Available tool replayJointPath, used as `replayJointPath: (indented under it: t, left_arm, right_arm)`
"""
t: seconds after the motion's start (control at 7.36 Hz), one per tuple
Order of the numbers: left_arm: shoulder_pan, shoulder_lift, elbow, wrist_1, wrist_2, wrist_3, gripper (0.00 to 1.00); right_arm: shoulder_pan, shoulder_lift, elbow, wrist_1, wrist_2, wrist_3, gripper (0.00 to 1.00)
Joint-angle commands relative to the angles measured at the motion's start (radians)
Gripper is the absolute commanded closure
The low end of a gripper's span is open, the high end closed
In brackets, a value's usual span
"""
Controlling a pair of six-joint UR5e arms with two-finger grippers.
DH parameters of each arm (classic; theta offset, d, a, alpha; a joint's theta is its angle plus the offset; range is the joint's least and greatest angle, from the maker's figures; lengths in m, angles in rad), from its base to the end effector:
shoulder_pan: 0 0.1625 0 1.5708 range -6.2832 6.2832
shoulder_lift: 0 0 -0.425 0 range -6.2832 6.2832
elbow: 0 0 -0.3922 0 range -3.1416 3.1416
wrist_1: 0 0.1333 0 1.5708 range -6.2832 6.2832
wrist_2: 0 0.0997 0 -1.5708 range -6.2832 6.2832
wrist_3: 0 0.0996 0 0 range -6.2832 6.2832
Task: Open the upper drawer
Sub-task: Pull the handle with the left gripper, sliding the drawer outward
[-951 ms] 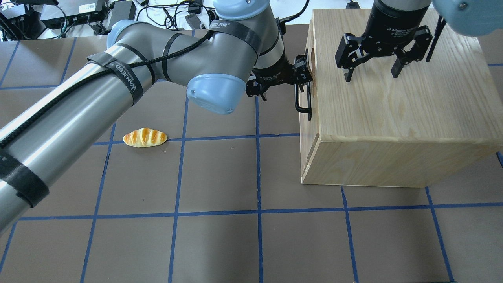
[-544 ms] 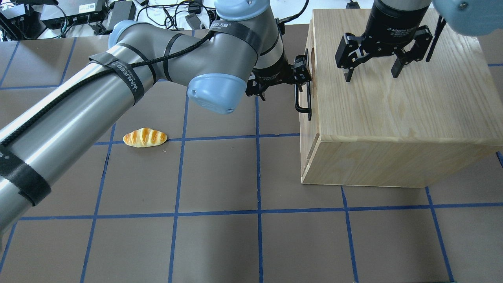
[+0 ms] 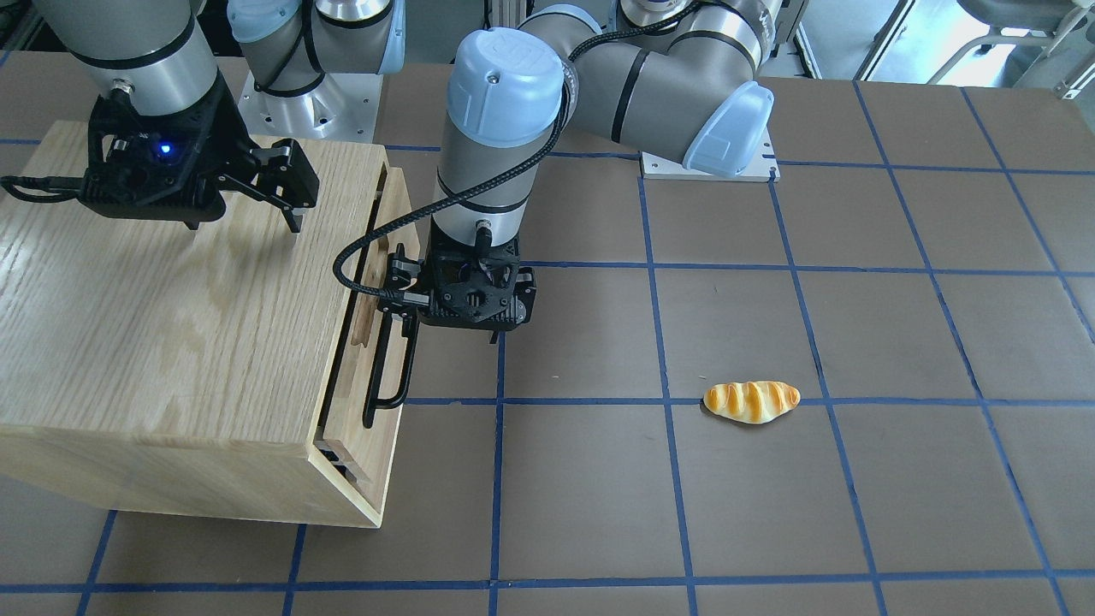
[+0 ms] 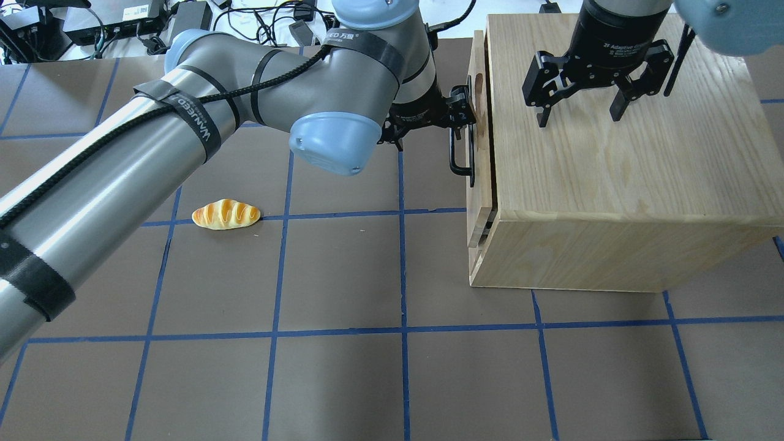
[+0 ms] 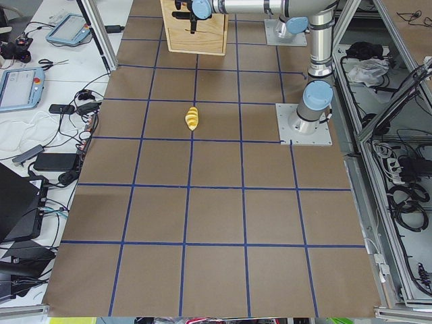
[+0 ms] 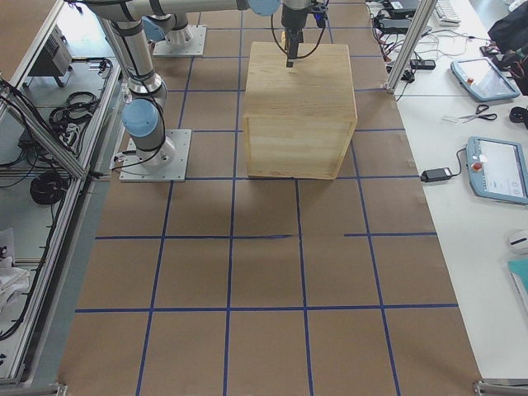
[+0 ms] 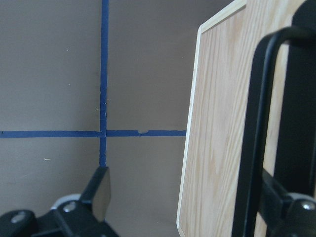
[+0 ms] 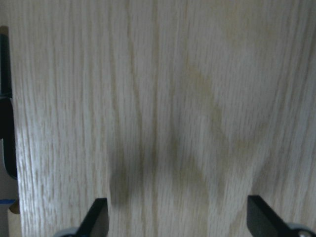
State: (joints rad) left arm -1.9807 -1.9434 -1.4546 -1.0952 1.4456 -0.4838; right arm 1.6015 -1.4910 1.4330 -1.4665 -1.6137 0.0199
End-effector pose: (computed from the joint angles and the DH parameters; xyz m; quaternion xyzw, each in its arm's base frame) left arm -0.3939 -0.5407 0.3841 0.0298 -0.9916 0.0716 0.1032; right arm 0.1449 -0.5162 0.5049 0.0059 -0.9995 -0.0226 0.0220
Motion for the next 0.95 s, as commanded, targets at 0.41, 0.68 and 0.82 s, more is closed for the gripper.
replayJointPath:
  t: [0.41,0.68,0.82]
  left_arm:
    - [0.037,0.012,0.000,-0.003,0.001,0.039,0.00]
    - [0.054,0.017,0.000,-0.008,0.001,0.074,0.00]
    - [0.055,0.020,0.000,-0.008,0.005,0.077,0.00]
  right_arm:
    - [0.000,0.000,0.001,0.000,0.000,-0.002,0.00]
    - [0.000,0.000,0.000,0.000,0.000,-0.001,0.00]
    - [0.000,0.000,0.000,0.000,0.000,-0.002,0.00]
